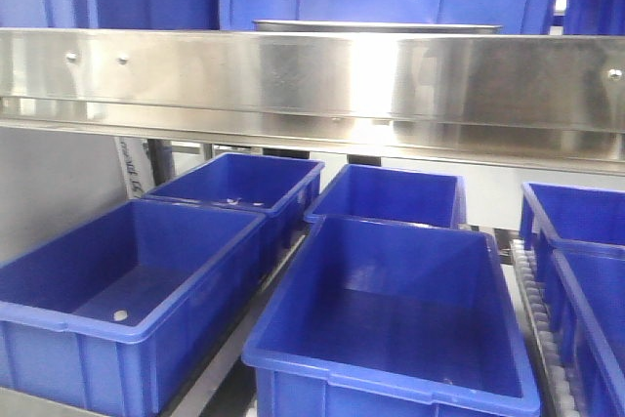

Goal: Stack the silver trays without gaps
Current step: 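Raise the held tray with both grippers over the upper shelf, then lower the tray onto the silver tray stack and open both grippers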

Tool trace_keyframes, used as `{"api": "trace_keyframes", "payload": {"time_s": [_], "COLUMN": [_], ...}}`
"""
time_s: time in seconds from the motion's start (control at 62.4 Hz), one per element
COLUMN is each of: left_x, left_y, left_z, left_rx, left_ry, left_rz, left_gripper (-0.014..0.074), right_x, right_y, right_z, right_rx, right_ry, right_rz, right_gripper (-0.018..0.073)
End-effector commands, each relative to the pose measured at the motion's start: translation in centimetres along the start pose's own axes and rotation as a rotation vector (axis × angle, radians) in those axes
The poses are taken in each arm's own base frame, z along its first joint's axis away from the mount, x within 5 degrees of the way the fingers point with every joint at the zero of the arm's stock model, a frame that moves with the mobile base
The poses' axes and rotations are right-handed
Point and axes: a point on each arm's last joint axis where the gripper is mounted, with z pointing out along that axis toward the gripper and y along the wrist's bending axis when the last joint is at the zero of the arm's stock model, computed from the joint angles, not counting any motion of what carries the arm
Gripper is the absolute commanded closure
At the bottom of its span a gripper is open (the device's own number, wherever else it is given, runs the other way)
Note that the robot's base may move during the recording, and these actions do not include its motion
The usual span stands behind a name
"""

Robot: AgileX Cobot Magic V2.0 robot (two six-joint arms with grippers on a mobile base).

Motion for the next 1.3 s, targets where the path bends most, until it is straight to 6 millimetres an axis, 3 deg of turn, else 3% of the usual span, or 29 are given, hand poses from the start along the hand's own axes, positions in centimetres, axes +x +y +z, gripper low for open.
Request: {"api": "trace_keyframes", "payload": {"time_s": [0.0, 0.144, 0.432, 0.625, 0.833, 1.281], "left_x": [0.5, 4.5, 15.0, 21.1, 24.1, 24.3], "left_y": [-0.2, -0.1, 0.4, 0.7, 0.9, 0.9], "left_z": [-3.6, -4.7, -6.0, -6.8, -7.2, -6.9], "left_rx": [0.006, 0.004, -0.004, -0.015, -0.03, -0.031], "left_ry": [-0.145, -0.201, -0.42, -0.612, -0.794, -0.782], "left_rz": [0.009, 0.001, -0.014, -0.004, 0.024, 0.023], "left_gripper": [0.0637, 0.0637, 0.0637, 0.0638, 0.0645, 0.0645], "right_x": [1.2, 6.0, 17.0, 21.6, 22.3, 22.3], "right_y": [-0.5, -1.9, -5.0, -6.4, -6.6, -6.6], "right_z": [-2.9, -3.5, -1.6, -1.6, -2.4, -2.3], "right_rx": [-0.029, -0.049, -0.095, -0.113, -0.131, -0.131], "right_ry": [-0.14, -0.213, -0.411, -0.574, -0.712, -0.71], "right_rz": [-0.05, -0.083, -0.16, -0.211, -0.229, -0.229], "right_gripper": [0.0503, 0.0503, 0.0503, 0.0503, 0.0503, 0.0503]}}
